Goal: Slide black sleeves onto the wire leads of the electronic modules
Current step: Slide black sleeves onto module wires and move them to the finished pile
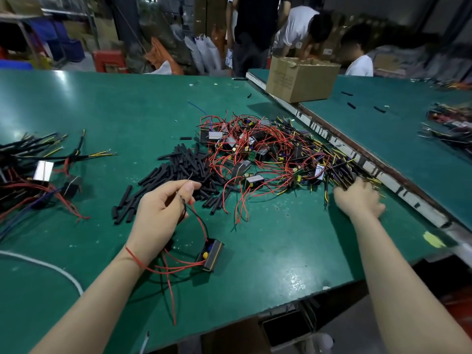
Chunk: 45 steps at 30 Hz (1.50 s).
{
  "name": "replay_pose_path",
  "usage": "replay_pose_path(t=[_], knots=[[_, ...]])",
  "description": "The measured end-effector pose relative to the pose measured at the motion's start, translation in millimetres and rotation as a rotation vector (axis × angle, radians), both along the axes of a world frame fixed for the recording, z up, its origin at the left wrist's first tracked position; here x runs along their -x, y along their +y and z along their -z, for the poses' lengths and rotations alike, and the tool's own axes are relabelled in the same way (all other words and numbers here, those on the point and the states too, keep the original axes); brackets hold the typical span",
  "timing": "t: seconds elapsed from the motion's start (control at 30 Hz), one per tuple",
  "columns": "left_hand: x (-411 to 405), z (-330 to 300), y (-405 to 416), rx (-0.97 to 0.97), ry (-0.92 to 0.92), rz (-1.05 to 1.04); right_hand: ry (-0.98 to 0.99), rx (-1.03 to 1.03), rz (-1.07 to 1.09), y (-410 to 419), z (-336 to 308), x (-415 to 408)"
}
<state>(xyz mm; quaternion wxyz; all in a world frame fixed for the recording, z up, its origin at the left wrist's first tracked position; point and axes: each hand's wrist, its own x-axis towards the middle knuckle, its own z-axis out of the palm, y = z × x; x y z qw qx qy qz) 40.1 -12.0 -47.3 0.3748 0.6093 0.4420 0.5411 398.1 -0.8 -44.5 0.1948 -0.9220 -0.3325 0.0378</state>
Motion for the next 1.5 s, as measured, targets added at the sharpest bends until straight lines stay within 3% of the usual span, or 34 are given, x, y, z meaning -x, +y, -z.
replay_pose_path(t=[0.1,0.27,0.4,0.5,0.57,0.77,0.9,1.17,1.23,1.3,1.37,1.5], knots=[[-1,-1,0,0.009,0.009,-0.005,-0.034,0.081,0.023,11,0,22],[0,-2,1,0.01,0.024,-0.015,-0.068,0.206,-0.16,27,-11,62],[0,-2,0,0.006,0.039,-0.02,0.03,0.09,-0.065,24,-29,28],[-1,-3,-1,0.01,0.052,-0.025,0.236,0.066,-0.199,23,-24,10],[-2,-4,-1,0.017,0.045,-0.027,0.217,0.053,-0.249,25,-16,11],[-2,-5,-3,0.031,0.032,-0.022,0.193,-0.015,-0.101,28,-8,34],[-3,-6,-2,0.028,0.043,-0.022,0.151,0.027,-0.207,23,-12,44],[0,-6,-2,0.043,0.037,-0.028,0.775,-0.134,-0.354,18,-16,85],[1,-6,-1,0.049,0.043,-0.029,0.683,-0.034,-0.544,8,-21,71],[1,-6,-2,0.051,0.046,-0.026,0.335,0.099,-0.685,3,-24,53],[0,-6,-2,0.052,0.045,-0.021,0.028,0.163,-0.692,2,-25,43],[0,-7,-3,0.049,0.041,-0.025,-0.183,0.179,-0.75,1,-30,47]])
